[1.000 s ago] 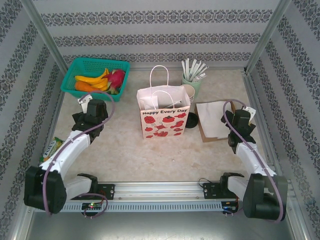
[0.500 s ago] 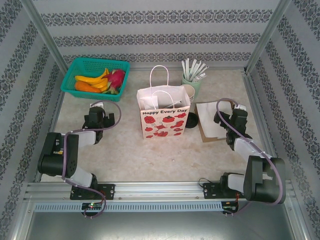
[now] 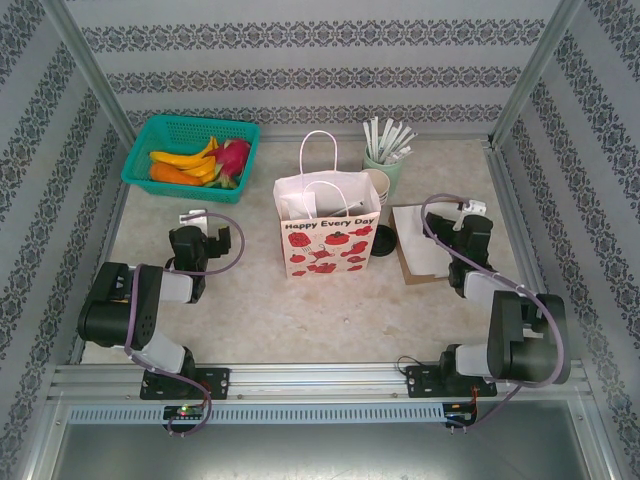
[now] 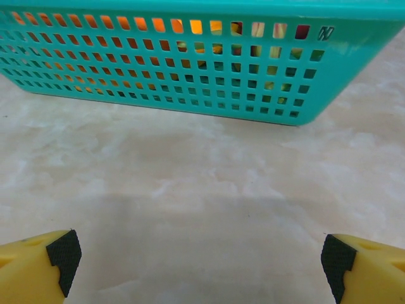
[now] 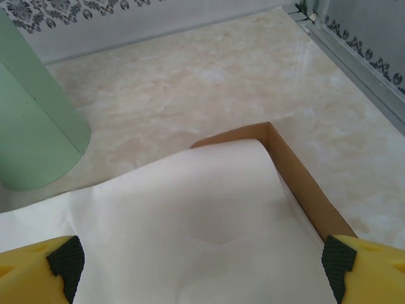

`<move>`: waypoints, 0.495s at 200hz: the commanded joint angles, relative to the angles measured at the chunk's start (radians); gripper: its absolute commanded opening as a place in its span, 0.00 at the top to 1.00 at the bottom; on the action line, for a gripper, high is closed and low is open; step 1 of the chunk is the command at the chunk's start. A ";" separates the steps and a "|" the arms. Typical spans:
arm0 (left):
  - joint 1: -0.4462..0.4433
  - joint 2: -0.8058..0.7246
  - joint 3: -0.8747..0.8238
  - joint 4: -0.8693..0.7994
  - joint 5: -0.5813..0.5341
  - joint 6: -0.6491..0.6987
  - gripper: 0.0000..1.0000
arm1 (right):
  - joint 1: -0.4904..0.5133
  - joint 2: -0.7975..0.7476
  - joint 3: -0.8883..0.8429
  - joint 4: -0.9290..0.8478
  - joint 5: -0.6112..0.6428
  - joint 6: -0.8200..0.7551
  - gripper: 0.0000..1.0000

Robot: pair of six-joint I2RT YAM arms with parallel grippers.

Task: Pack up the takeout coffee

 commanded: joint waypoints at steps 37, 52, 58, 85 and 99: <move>0.008 -0.002 0.006 0.058 -0.034 -0.016 0.00 | 0.164 0.128 -0.150 0.456 0.108 -0.178 0.02; 0.008 -0.003 0.004 0.061 -0.032 -0.016 0.00 | 0.183 0.170 -0.120 0.469 0.161 -0.184 0.02; 0.008 -0.004 0.004 0.060 -0.031 -0.016 0.00 | 0.186 0.159 -0.092 0.389 0.207 -0.170 0.02; 0.008 -0.004 0.006 0.058 -0.024 -0.012 0.00 | 0.151 0.153 -0.062 0.343 0.213 -0.120 0.02; 0.008 -0.004 0.006 0.058 -0.023 -0.013 0.00 | 0.149 0.152 -0.061 0.342 0.209 -0.118 0.02</move>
